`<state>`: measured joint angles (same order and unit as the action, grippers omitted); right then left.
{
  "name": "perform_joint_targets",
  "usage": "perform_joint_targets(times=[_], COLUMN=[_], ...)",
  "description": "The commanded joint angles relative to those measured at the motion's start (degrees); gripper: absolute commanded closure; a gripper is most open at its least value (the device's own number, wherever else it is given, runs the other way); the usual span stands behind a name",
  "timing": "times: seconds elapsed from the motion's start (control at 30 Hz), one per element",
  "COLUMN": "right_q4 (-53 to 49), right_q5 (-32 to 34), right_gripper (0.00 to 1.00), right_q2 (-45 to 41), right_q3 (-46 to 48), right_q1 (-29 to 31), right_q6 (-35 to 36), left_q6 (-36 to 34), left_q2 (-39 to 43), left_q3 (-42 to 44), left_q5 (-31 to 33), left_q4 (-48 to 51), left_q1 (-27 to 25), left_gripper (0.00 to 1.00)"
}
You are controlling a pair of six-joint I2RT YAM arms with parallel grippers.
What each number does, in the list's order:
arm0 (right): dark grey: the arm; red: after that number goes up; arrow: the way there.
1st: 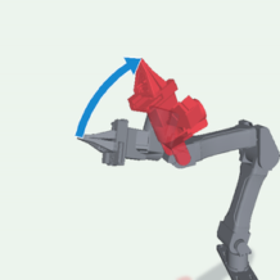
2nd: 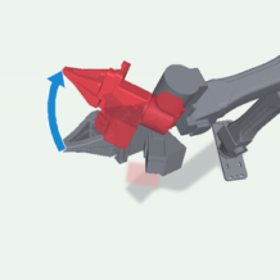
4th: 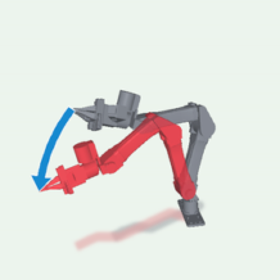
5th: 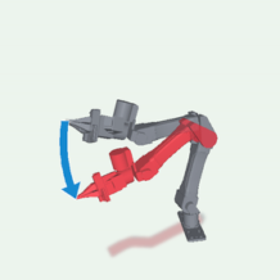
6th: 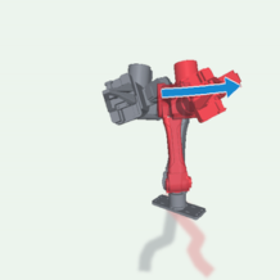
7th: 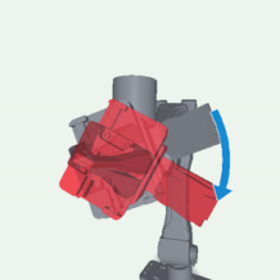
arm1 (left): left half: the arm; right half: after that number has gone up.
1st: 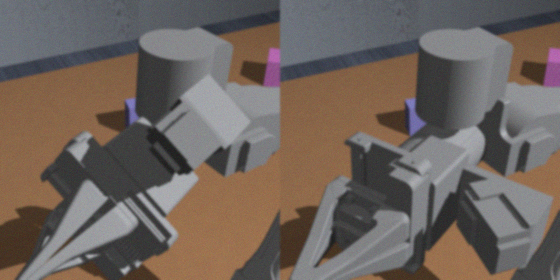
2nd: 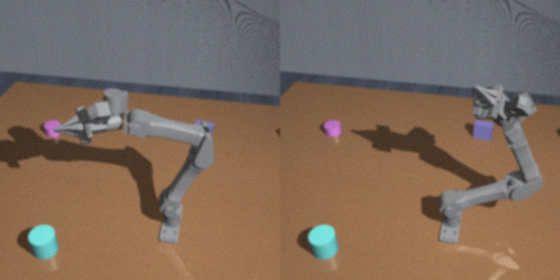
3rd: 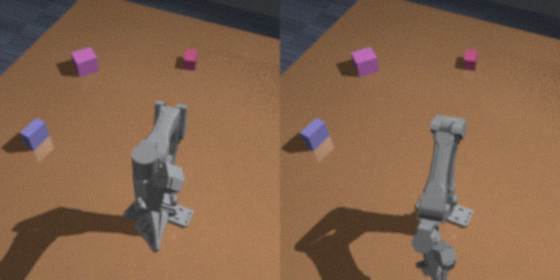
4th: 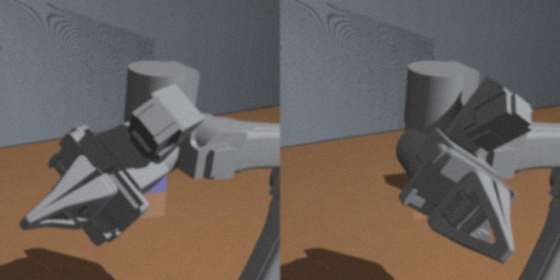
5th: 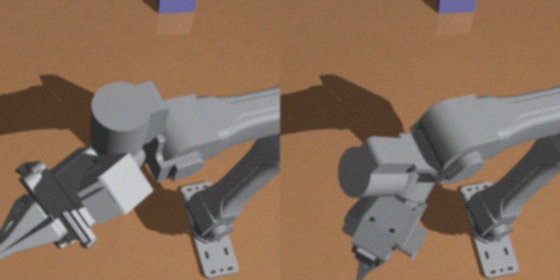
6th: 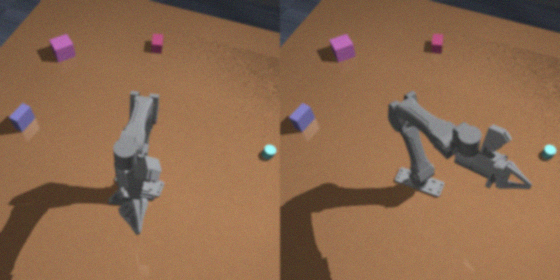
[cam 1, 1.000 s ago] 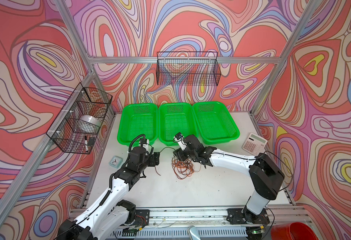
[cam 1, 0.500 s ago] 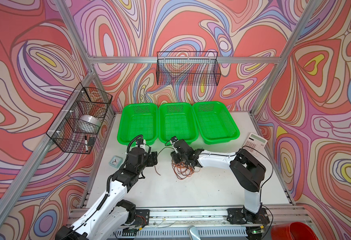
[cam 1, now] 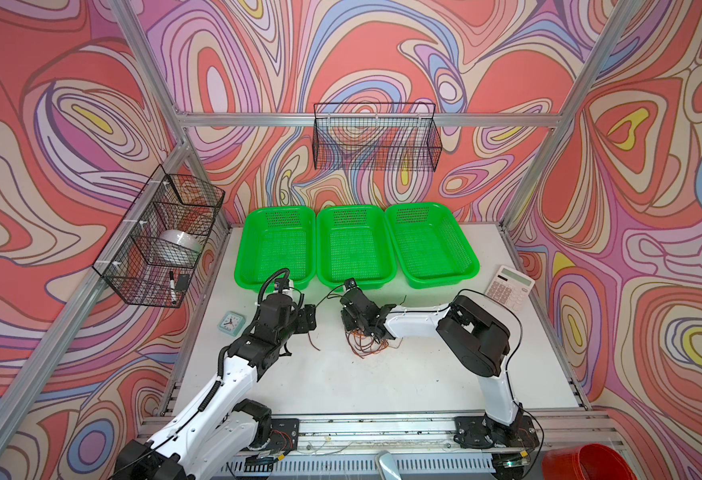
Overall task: Untangle the cables
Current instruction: 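Reach both grippers toward the wire pile and grasp the red wire with the right gripper, then grasp the red wire with the left gripper beside the right gripper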
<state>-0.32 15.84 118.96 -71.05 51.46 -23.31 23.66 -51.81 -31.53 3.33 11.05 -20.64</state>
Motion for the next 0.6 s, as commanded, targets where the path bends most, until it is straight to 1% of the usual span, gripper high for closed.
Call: perform_joint_targets(times=[0.0,0.1,0.2,0.23,0.3,0.43,0.57], right_q4=[0.2,3.1,6.8,8.0,11.1,14.9,18.5], right_q5=[-1.1,-3.0,-3.5,-3.6,-4.3,-4.9,-6.5], right_gripper=[0.76,0.86,0.96,0.99,1.0,1.0,1.0], right_q2=[2.6,0.9,-3.0,-4.6,-8.0,-13.4,-17.0], right_q3=[0.9,3.4,7.8,9.2,12.3,16.7,19.8], right_q1=[0.2,0.3,0.3,0.3,0.3,0.3,0.3], right_q6=[2.1,5.1,8.8,10.2,13.2,17.3,20.7], left_q6=[0.7,0.8,0.1,0.4,0.5,-2.3,-8.1], left_q2=[0.2,-0.4,-0.5,-0.5,-0.4,-1.1,-4.1], left_q3=[-1.0,-0.9,0.4,0.9,3.0,6.4,7.5], left_q5=[0.9,0.6,-1.1,-0.8,-0.4,-3.8,-5.6], left_q4=[1.1,0.9,-1.4,-2.4,-4.8,-10.5,-13.6], left_q1=[-0.1,-0.1,-0.1,-0.2,-0.2,-0.4,-2.2], left_gripper=[0.16,0.15,0.15,0.14,0.11,0.11,0.11])
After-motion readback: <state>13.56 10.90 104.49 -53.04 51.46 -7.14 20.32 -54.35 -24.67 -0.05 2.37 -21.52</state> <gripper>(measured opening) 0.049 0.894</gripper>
